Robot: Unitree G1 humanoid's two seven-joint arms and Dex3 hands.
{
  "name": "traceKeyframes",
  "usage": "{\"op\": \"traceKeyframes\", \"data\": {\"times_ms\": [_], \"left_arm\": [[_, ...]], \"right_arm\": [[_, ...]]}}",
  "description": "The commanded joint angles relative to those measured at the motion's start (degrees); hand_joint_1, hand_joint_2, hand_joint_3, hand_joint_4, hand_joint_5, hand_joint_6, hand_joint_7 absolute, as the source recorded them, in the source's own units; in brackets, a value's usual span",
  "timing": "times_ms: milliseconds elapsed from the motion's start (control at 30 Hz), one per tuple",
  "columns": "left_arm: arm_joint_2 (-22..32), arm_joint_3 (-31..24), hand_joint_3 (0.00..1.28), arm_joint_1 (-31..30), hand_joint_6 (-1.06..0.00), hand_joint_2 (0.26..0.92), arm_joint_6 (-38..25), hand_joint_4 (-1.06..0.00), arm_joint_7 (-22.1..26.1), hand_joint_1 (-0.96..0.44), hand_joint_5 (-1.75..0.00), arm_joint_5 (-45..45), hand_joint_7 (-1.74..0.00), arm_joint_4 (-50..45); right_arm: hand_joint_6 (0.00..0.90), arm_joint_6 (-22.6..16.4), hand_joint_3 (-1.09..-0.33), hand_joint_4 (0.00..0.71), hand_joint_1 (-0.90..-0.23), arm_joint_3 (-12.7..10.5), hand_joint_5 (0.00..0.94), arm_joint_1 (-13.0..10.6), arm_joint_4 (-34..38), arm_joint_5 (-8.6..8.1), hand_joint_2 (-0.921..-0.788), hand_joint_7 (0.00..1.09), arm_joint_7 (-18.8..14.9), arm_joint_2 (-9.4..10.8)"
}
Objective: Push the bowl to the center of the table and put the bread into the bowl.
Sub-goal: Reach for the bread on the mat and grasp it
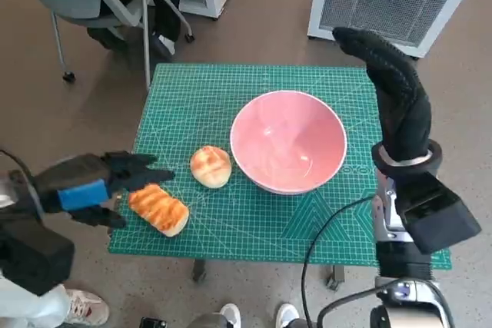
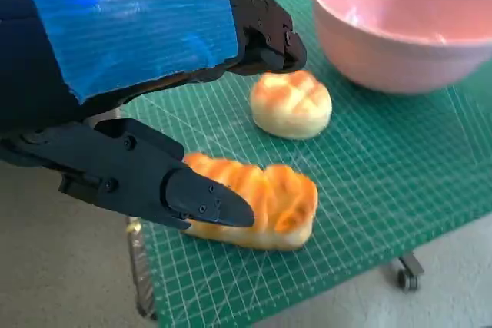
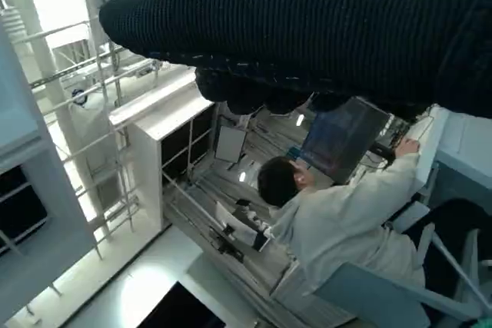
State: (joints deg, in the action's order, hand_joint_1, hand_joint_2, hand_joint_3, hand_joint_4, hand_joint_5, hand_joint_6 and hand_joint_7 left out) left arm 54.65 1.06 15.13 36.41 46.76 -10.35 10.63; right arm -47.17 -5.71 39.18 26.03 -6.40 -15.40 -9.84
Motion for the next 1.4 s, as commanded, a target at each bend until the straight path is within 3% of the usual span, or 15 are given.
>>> {"op": "traceKeyframes", "data": {"times_ms": [33,333,567,767,967,1000,1033,1067,1233,1400], "left_arm": [[-1.2,2.3,0.0,0.6,-0.39,0.791,0.5,-0.32,-2.0,-0.27,0.0,-3.2,-0.04,1.4],[-4.2,7.2,0.0,3.5,-0.39,0.79,-2.1,-0.31,-2.9,-0.23,0.0,-7.9,-0.02,5.4],[-6.9,10.5,0.01,5.7,-0.38,0.802,-4.5,-0.36,-2.9,-0.2,-0.02,-10.0,-0.01,9.1],[-8.5,13.1,0.02,7.3,-0.42,0.845,-5.6,-0.49,-2.8,-0.13,-0.05,-11.4,-0.02,12.8],[-8.8,14.4,0.04,8.2,-0.64,0.904,-6.4,-0.73,-3.6,-0.05,-0.12,-12.7,-0.11,14.4],[-8.7,14.4,0.07,8.2,-0.59,0.91,-6.3,-0.71,-4.0,-0.03,-0.52,-12.9,-0.51,14.4],[-8.5,14.3,0.11,8.2,-0.54,0.914,-5.9,-0.68,-4.7,-0.02,-0.8,-13.1,-0.78,14.4],[-8.4,14.2,0.12,8.2,-0.53,0.916,-5.7,-0.67,-5.3,-0.01,-0.97,-13.2,-0.94,14.4],[-7.2,12.7,0.12,8.2,-0.54,0.92,-5.0,-0.65,-6.8,0.0,-1.2,-11.7,-1.17,13.2],[-6.0,10.1,0.12,8.8,-0.58,0.92,-6.4,-0.62,-4.8,0.0,-1.25,-7.5,-1.19,9.9]], "right_arm": [[0.014,0.9,-0.723,0.312,-0.566,0.3,0.02,-1.5,-0.2,1.13,-0.921,0.75,1.0,0.1],[0.001,1.6,-0.731,0.313,-0.568,0.8,0.019,-2.4,-1.2,1.38,-0.921,0.75,1.5,0.1],[-0.001,2.5,-0.735,0.313,-0.564,0.9,0.018,-3.0,-2.2,0.63,-0.921,0.74,1.3,0.0],[-0.001,3.2,-0.736,0.312,-0.556,1.0,0.017,-3.5,-3.0,0.07,-0.921,0.74,1.1,0.0],[-0.001,3.8,-0.738,0.311,-0.551,1.0,0.016,-4.0,-4.0,0.34,-0.921,0.74,1.5,0.0],[-0.001,3.9,-0.738,0.311,-0.549,1.0,0.016,-4.0,-4.2,0.4,-0.921,0.74,1.6,0.0],[-0.001,4.0,-0.738,0.311,-0.548,0.9,0.016,-4.1,-4.3,0.36,-0.921,0.75,1.6,0.0],[-0.001,4.1,-0.738,0.311,-0.546,0.9,0.016,-4.2,-4.3,0.34,-0.921,0.75,1.7,0.0],[-0.001,4.5,-0.742,0.309,-0.536,0.9,0.014,-4.5,-4.8,0.22,-0.921,0.75,1.8,0.2],[-0.001,4.9,-0.745,0.308,-0.537,0.9,0.013,-4.8,-5.2,0.35,-0.921,0.75,2.2,0.3]]}}
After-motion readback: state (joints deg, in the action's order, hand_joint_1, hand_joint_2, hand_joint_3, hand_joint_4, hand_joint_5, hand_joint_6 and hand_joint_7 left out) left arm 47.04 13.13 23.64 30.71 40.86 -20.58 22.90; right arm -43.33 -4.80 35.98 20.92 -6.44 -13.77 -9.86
